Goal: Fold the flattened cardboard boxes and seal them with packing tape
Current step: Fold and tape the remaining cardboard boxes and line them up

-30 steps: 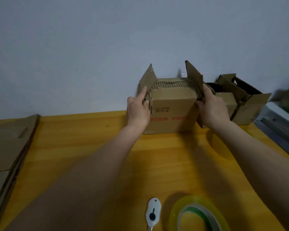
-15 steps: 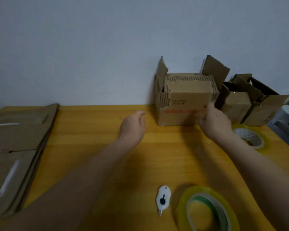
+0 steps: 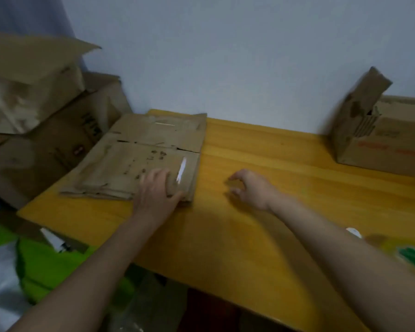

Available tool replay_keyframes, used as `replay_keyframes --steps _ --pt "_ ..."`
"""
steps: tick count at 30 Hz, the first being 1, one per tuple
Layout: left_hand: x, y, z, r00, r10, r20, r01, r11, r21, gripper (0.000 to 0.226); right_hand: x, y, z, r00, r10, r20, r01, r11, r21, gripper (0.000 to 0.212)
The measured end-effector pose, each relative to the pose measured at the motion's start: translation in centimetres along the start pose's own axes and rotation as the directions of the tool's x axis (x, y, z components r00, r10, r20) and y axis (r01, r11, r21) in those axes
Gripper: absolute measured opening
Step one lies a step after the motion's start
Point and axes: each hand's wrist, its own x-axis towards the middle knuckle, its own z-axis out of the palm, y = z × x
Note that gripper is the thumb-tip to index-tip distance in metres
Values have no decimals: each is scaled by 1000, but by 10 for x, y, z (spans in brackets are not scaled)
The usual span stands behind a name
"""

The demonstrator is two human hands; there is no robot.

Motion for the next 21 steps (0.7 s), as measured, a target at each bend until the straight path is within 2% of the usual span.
replay_keyframes --steps 3,5,9,11,13,14,15,18,21 --pt "-12 -45 -10 992 -117 49 108 983 151 77 13 -49 24 1000 -4 8 3 993 121 44" --pt "-17 -64 -13 978 -176 110 153 970 190 85 22 -74 33 999 31 17 -34 967 253 47" --pt "-20 -77 -12 965 -200 167 169 969 181 86 30 -102 46 978 180 102 -206 809 550 55" --pt "-22 -78 -9 963 -201 178 166 967 192 89 31 -109 47 953 293 80 -270 697 664 46" --pt "-24 -80 -7 965 -190 180 151 967 207 90 35 -110 45 911 406 74 -314 564 764 20" --pt "-24 -81 -6 967 -184 175 147 968 201 89 36 -111 44 888 449 100 -346 508 789 10" --pt "-24 -82 -6 968 -181 173 148 971 187 88 37 -112 44 869 476 138 -383 470 795 10" --pt "-25 -81 -8 968 -181 174 154 975 159 86 43 -116 49 850 483 209 -434 420 797 34" --pt "-30 -80 -13 976 -169 136 148 977 154 84 44 -118 51 857 480 188 -410 416 812 34"
